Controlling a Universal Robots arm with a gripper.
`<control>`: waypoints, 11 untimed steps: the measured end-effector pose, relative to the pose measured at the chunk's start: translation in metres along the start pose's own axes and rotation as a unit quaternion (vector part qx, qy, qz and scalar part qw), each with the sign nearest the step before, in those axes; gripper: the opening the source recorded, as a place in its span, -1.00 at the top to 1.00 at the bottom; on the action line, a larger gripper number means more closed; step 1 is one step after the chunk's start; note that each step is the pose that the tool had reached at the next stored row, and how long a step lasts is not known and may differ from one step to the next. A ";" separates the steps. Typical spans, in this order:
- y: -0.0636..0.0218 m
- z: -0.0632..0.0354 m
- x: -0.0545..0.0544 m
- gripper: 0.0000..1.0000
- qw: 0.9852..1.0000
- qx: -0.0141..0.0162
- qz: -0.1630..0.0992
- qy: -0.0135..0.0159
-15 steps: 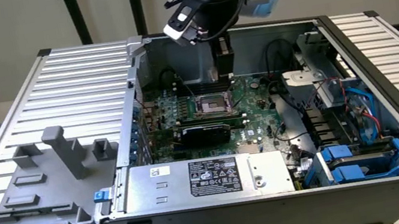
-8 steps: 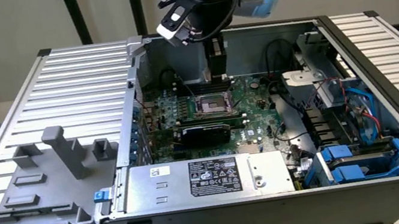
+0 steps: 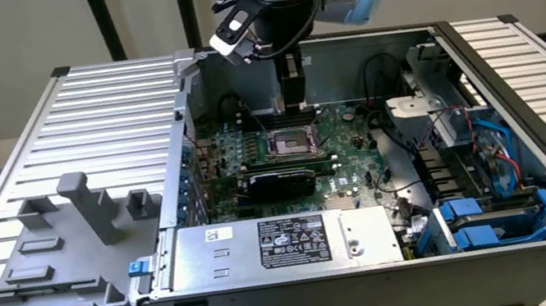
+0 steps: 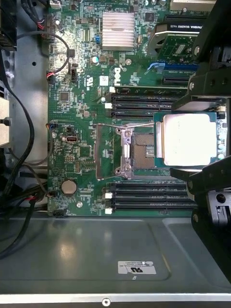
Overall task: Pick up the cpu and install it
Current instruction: 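Place the cpu into insertion slot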
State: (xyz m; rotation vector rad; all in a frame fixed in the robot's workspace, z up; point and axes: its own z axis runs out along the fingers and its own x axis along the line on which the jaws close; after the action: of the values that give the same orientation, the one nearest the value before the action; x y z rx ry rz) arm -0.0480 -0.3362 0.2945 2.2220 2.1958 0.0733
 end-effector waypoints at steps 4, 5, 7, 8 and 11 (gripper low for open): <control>-0.0001 0.0017 0.000 -0.09 1.000 0.000 0.000 0.000; -0.0001 0.0031 0.000 -0.09 1.000 0.000 0.000 0.000; -0.0003 0.0067 0.000 -0.09 1.000 0.000 0.000 0.000; -0.0004 0.0085 0.000 -0.09 1.000 0.000 0.000 0.000; -0.0006 0.0139 0.000 -0.09 1.000 0.000 0.000 0.000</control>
State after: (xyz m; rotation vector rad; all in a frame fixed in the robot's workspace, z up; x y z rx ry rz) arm -0.0480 -0.3362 0.2806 2.2220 2.1957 0.0733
